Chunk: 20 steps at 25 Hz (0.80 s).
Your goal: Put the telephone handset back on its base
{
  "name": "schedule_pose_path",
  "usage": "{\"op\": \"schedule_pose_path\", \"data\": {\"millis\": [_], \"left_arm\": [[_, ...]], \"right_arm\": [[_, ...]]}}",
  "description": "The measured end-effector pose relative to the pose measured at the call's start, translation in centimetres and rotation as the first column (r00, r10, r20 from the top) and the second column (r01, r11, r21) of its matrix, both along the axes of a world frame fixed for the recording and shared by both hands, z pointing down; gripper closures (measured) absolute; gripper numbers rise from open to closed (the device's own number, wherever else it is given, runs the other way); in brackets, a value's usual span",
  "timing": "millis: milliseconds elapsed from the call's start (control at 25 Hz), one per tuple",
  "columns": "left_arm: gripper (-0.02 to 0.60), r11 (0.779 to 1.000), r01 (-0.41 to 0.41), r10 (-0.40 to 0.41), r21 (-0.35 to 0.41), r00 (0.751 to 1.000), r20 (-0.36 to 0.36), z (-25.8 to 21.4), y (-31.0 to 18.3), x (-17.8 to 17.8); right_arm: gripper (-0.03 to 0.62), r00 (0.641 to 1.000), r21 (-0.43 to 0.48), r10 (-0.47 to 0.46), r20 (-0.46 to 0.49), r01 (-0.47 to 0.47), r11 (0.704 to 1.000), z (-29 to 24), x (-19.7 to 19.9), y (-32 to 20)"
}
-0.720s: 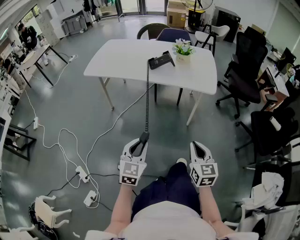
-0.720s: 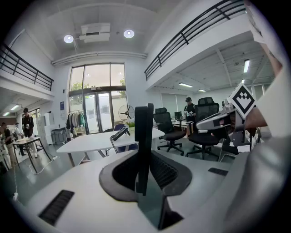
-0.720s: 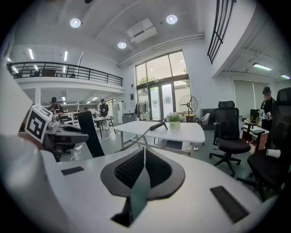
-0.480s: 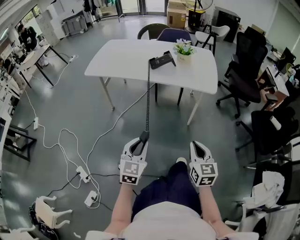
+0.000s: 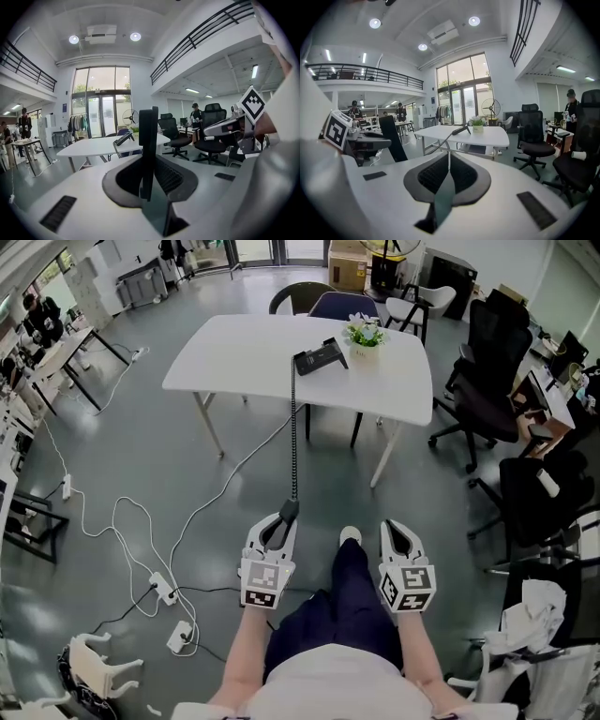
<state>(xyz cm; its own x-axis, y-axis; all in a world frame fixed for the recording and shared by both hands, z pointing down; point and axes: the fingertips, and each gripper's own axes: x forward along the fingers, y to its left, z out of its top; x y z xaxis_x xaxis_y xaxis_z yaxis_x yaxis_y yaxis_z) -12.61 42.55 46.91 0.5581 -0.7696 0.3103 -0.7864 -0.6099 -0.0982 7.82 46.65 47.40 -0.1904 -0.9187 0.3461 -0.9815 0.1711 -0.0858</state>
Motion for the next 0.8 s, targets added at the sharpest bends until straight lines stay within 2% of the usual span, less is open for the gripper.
{"op": "schedule_pose_path", "data": {"millis": [360, 800], "left_arm": [[0.502, 0.998, 0.054, -0.055, -0.026, 0.998, -0.043, 0.5, -3.2, 0.1], [0.502, 0.994, 0.096, -0.099, -0.047, 0.993, -0.064, 0.7, -10.7, 1.4]], "right_arm": [[0.557, 0.999, 0.005, -0.047, 0.011, 0.047, 0.999, 0.0, -0.2, -4.8], [0.557, 0.996, -0.019, -0.089, 0.022, 0.09, 0.996, 0.6, 1.0, -13.0]]}}
